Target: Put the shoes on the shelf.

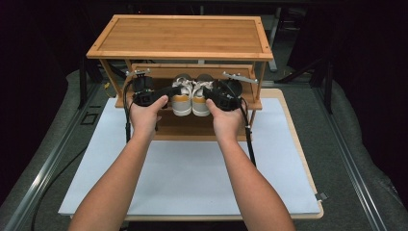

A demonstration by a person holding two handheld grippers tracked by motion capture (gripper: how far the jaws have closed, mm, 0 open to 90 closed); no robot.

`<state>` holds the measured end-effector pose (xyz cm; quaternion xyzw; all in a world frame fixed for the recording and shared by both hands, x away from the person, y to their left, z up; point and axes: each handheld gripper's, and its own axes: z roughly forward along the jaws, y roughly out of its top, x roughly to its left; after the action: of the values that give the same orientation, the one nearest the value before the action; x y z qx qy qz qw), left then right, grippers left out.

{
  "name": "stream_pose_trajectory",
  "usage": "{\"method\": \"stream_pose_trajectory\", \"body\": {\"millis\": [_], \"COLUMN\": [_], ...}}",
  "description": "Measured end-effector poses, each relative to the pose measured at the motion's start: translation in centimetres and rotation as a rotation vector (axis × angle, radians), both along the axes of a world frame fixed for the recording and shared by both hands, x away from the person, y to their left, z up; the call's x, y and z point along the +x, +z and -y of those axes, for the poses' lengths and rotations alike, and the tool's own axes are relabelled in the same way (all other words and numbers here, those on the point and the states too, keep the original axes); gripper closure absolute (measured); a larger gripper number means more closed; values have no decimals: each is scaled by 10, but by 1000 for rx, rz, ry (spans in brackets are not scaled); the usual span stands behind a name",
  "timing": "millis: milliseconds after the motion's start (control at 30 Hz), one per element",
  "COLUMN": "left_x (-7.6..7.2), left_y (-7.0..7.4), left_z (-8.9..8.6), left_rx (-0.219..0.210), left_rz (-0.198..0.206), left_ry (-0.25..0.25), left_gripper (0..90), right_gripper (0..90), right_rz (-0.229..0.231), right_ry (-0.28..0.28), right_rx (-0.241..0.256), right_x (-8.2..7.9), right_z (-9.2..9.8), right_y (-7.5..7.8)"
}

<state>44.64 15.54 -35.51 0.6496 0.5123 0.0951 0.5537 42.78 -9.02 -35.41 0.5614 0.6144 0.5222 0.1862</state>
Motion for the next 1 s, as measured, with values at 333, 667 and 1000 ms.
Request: {"method": "stream_pose_trajectory", "body": {"millis": [333,667,1000], "left_x": [10,16,19], "left_y": [5,2,0], "left_z": [-3,-2,-4], "left_rx": [10,-9,-41], "left_rz": [-25,-64,-84], "left_ry": [-3,-5,6], "left_gripper": [549,542,505], "right_gripper": [612,607,558], "right_rz": [-23,-71,-134], "right_ry": [11,-6,8], "right_rx": [3,-26,23], "right_x": [12,15,20], "right_z": [-3,-2,2], "right_y": [4,5,6]}}
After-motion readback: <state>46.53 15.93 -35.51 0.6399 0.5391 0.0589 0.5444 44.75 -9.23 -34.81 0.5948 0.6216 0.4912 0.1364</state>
